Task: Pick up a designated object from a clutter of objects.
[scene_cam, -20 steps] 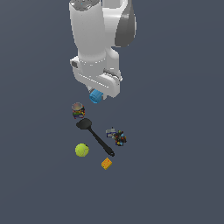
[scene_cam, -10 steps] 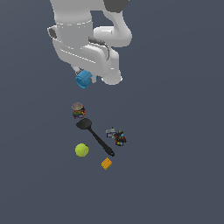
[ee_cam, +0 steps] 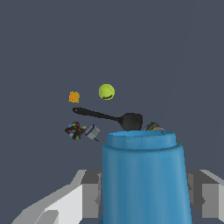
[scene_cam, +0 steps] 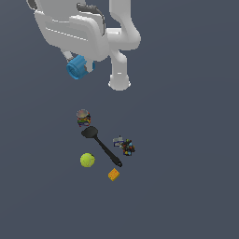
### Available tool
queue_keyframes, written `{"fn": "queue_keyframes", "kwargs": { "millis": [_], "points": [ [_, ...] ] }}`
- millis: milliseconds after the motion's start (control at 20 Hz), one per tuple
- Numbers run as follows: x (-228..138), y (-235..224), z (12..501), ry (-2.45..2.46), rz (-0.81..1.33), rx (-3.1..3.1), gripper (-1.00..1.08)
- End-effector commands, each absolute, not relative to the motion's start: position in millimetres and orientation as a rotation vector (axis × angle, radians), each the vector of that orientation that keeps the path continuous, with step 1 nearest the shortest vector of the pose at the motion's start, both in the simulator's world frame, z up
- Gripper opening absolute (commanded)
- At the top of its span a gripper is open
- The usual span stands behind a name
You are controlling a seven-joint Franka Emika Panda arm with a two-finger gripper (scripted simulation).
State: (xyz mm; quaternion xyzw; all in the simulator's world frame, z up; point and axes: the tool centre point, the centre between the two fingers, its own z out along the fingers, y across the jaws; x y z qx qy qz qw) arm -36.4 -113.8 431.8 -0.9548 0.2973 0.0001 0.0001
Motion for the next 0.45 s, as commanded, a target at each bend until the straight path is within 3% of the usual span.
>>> {"fn": "queue_keyframes", "kwargs": {
  "millis": [0,400],
  "points": [
    [-34,-117,441,0.933,0.0,-2.999,-1.0],
    [-31,-121,452,0.933,0.0,-2.999,-1.0]
  ]
}}
